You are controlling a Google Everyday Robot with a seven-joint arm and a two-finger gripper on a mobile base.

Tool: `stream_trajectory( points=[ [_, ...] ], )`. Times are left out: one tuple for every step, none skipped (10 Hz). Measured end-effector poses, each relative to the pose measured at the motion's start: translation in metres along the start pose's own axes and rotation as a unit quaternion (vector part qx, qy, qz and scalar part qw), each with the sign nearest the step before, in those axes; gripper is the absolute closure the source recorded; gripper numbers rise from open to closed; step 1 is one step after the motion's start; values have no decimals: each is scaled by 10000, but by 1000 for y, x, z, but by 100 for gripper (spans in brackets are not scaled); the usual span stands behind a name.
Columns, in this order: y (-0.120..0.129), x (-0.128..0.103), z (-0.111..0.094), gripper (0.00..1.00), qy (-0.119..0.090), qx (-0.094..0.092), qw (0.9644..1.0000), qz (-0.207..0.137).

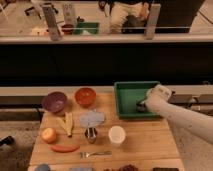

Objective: Wipe tray with brush

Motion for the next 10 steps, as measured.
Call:
stream_trajectory(
  points=[
    [-3, 8, 10, 98, -7, -46, 10000, 66],
    [-5, 13, 18, 98, -11, -77, 9999, 109],
    [-10, 17, 29, 98, -18, -94, 9998, 156],
    [-12, 20, 33, 98, 0, -95, 9998, 179],
    [-16, 24, 37, 98, 34, -74, 9998, 206],
    [-21, 24, 41, 98, 68, -35, 9998, 181],
    [-30, 22, 44, 98, 95, 31, 9998, 160],
    [-38, 18, 46, 98, 113, 96, 9998, 133],
    [-44, 16, 47, 98, 126, 141, 9998, 117],
    [-54, 13, 49, 98, 133, 190, 9997, 110]
  ],
)
